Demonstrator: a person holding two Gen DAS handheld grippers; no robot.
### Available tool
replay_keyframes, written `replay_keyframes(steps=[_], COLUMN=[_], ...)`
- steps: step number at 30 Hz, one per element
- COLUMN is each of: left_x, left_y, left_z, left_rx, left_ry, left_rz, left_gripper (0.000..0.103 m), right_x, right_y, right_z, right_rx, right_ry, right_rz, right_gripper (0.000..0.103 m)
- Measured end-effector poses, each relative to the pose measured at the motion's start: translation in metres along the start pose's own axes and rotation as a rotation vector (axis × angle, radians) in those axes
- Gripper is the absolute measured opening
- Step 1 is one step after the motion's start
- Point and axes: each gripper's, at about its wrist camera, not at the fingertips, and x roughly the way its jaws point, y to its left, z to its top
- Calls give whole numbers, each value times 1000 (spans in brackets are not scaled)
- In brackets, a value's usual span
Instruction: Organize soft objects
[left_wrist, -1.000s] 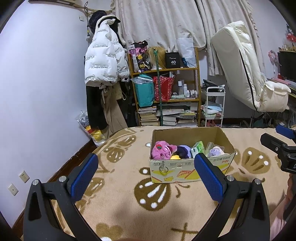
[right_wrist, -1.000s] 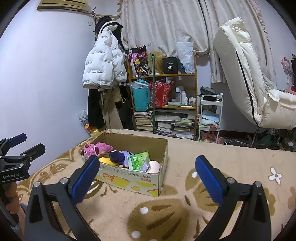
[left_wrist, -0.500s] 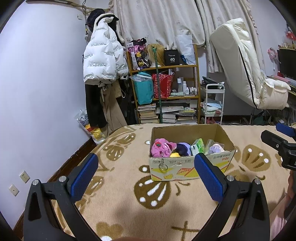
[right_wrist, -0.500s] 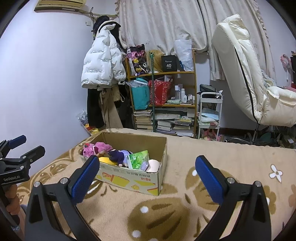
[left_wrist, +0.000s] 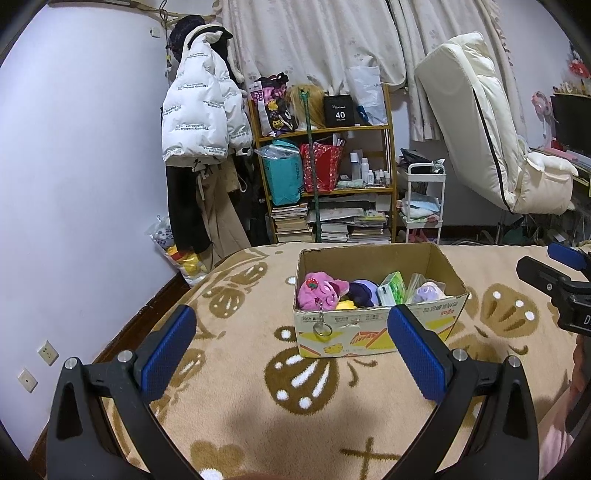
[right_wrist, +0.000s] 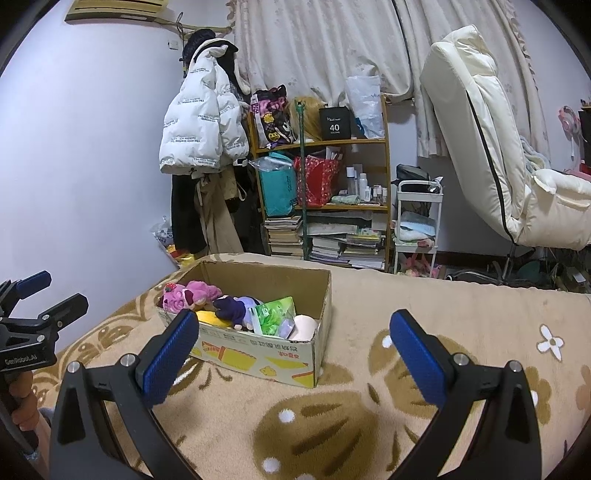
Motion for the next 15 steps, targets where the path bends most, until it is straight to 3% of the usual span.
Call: replay_keyframes(steps=[15], left_x=[2], left_y=[0], left_z=[1], left_rx=[2], left_ry=[2], left_rz=[-1], left_gripper=[102], right_x=[0], right_y=[-3], right_z=[0], right_rx=[2], right_ry=[4], right_rz=[-2], right_gripper=[103])
